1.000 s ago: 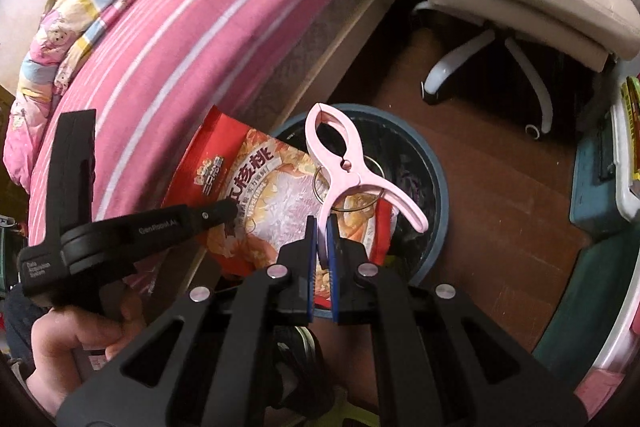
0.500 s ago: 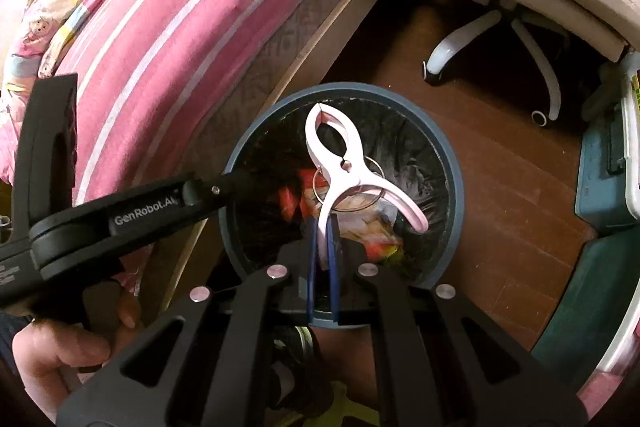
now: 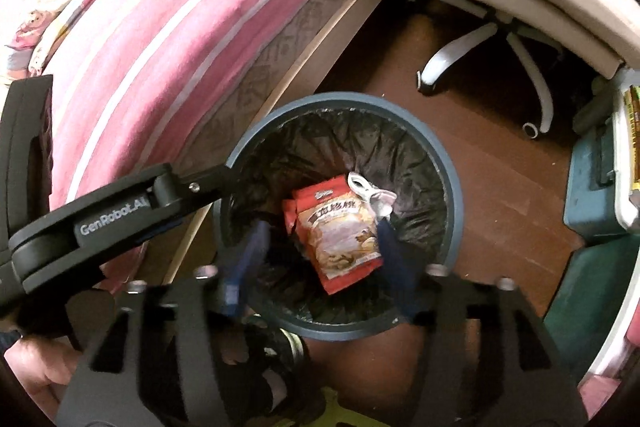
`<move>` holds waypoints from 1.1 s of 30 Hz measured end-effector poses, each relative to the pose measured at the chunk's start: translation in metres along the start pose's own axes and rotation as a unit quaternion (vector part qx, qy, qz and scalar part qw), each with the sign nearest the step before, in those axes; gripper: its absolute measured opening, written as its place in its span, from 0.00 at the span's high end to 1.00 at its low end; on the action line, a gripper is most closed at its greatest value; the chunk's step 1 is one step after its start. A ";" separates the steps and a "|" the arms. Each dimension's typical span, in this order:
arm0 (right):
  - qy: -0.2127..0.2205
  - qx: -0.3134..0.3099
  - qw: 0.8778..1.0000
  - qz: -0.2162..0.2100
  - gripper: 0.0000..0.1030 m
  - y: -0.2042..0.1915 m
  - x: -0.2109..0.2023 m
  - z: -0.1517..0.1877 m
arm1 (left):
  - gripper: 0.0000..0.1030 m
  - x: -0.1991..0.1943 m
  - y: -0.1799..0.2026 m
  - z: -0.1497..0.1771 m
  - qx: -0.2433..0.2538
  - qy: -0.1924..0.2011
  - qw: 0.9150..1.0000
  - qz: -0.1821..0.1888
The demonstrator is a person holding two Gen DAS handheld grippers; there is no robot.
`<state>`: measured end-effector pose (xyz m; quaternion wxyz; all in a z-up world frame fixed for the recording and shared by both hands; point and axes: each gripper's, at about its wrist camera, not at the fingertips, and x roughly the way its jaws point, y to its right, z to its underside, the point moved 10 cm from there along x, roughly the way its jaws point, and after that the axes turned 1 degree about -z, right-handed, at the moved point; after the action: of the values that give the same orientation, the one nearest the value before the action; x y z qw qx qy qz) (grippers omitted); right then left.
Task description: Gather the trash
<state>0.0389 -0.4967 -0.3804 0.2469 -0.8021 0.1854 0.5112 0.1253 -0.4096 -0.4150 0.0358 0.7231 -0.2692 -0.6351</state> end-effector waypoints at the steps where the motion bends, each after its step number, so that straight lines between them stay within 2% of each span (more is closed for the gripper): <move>1: 0.002 0.000 1.000 0.003 0.23 0.000 -0.001 -0.001 | 0.15 -0.004 0.000 -0.001 0.001 0.006 1.000 -0.001; 5: 0.011 0.001 1.000 0.008 0.15 0.000 -0.009 -0.006 | 0.14 -0.019 -0.003 -0.004 0.013 0.024 1.000 -0.005; 10: 0.025 -0.003 1.000 0.001 0.15 -0.007 -0.024 -0.008 | 0.14 -0.044 -0.007 -0.008 0.034 0.050 0.998 -0.017; 17: 0.056 -0.026 0.998 -0.015 0.14 -0.031 -0.054 -0.007 | 0.14 -0.101 -0.019 -0.012 0.070 0.113 0.990 -0.055; 23: 0.099 -0.070 0.992 -0.028 0.14 -0.066 -0.091 -0.008 | 0.14 -0.153 -0.038 -0.012 0.040 0.171 0.983 -0.050; 28: 0.133 -0.100 0.985 -0.044 0.14 -0.097 -0.125 -0.005 | 0.10 -0.212 -0.056 -0.012 0.006 0.233 0.972 -0.041; 31: 0.152 -0.122 0.979 -0.060 0.14 -0.121 -0.146 -0.003 | 0.05 -0.249 -0.071 -0.010 -0.025 0.266 0.963 -0.027; 33: 0.162 -0.134 0.975 -0.071 0.14 -0.137 -0.158 0.000 | 0.05 -0.274 -0.083 -0.004 -0.043 0.288 0.956 -0.030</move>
<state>0.0494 -0.3788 -0.2079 0.1395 -0.9110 0.0953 0.3762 0.1443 -0.2202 -0.2004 0.1235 0.8809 -0.1980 -0.4118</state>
